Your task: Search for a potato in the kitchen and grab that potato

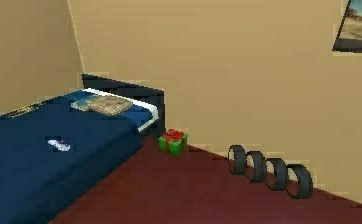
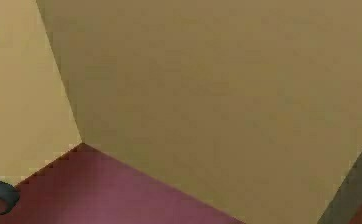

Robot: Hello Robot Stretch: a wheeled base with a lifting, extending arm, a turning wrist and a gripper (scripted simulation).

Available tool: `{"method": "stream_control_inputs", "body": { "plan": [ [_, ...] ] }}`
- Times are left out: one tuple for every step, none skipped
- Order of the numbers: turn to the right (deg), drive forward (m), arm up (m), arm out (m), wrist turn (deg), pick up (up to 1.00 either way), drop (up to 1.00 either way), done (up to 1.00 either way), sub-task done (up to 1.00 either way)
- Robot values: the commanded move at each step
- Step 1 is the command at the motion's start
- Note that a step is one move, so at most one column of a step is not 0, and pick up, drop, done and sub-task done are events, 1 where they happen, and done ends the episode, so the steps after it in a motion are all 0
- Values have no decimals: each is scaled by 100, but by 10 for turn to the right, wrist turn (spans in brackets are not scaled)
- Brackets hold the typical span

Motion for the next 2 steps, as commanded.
{"method": "stream_control_inputs", "body": {
  "plan": [
    [450, 0, 0, 0, 0, 0, 0, 0, 0],
    [450, 0, 0, 0, 0, 0, 0, 0, 0]
  ]
}}
